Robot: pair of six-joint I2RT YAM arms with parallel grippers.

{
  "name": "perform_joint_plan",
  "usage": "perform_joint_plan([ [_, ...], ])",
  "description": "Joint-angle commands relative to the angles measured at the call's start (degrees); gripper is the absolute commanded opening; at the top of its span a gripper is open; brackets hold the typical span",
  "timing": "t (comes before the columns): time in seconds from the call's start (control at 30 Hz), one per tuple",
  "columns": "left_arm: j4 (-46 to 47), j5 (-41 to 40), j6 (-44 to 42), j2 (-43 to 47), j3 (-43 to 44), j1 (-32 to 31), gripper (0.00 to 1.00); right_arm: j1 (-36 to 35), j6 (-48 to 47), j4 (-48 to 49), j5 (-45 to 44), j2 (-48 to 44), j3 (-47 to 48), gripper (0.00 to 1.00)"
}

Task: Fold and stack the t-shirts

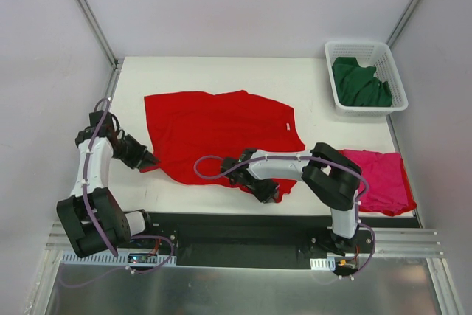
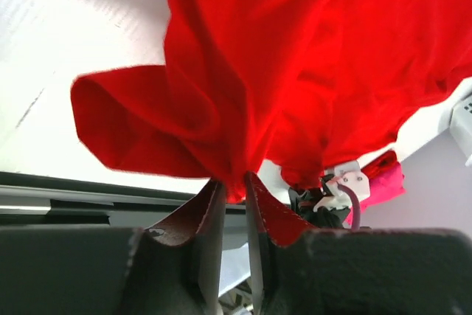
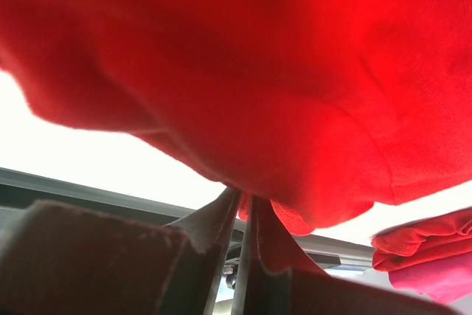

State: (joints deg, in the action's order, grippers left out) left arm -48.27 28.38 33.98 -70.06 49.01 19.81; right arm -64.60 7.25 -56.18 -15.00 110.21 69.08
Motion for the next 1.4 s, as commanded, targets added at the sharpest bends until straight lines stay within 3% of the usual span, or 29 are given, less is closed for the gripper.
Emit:
perform_joint_plan([
  [0.0,-6.74,-5.52,-3.65,1.16,3.10,-0.39,0.21,-0.35,0.84,1.25,2.26,-0.44,-2.19,0.01],
  [0.07,-7.19,-6.41,-4.09,1.42,2.58,-0.39,0.47,-0.53,1.02,1.34,2.35,-0.70,-2.46,0.01],
  [0.1,-7.54,-6.76,-4.44,1.59,2.40,-0.39,0.66,-0.53,0.93,1.43,2.26,-0.79,-2.54,0.01],
  [0.13,-7.54,-7.72,-4.45,1.94,2.31,-0.39,0.98,-0.53,0.93,1.51,2.43,-0.88,-2.72,0.01],
  [0.4,-9.82,-17.21,-8.31,-0.69,6.71,-0.30,0.99,-1.41,0.84,1.69,2.79,-0.70,-3.07,0.01],
  [0.6,-9.65,-18.27,-9.19,-0.25,0.21,-0.39,0.99,-1.94,1.54,2.83,3.49,-0.97,-4.30,0.01],
  [0.8,-9.47,-21.34,-12.00,-3.49,3.54,0.22,0.99,-2.20,2.16,3.98,3.93,-1.14,-4.83,0.01],
  [1.37,-2.18,-11.69,-9.37,-19.32,6.36,0.14,0.99,-2.02,1.54,3.89,4.11,-3.78,-4.39,0.01],
])
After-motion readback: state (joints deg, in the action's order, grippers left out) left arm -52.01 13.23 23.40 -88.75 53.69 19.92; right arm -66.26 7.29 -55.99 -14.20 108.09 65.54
